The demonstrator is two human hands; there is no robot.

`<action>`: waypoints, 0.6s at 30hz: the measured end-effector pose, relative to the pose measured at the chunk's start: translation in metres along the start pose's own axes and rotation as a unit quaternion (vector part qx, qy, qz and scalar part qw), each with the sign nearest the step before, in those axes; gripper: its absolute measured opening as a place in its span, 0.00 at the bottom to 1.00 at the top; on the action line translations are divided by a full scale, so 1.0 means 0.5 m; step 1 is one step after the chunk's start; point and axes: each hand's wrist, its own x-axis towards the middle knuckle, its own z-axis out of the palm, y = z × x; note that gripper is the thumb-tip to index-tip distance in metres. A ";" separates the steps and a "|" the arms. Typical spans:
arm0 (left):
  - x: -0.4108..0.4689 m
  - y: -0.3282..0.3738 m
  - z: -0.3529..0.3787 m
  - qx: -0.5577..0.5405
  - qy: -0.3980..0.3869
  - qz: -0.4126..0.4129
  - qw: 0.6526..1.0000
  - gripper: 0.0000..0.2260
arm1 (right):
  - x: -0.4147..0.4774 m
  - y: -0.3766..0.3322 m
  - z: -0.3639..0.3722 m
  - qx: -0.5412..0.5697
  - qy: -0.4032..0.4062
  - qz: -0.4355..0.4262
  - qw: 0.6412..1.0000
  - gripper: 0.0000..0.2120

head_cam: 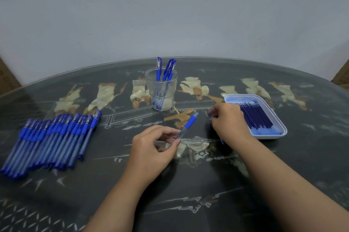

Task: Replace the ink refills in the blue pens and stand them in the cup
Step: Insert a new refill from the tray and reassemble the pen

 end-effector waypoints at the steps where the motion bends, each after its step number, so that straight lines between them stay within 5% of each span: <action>1: 0.000 0.000 0.000 0.001 0.000 0.001 1.000 0.10 | -0.001 0.000 -0.001 0.005 0.004 -0.002 1.000 0.13; 11: -0.002 0.005 0.000 0.002 0.000 0.008 1.000 0.10 | -0.020 0.013 -0.033 0.072 0.095 0.013 0.993 0.08; 18: 0.000 0.019 0.010 -0.017 -0.005 -0.023 1.000 0.09 | -0.019 0.099 -0.047 -0.010 0.114 0.089 0.989 0.14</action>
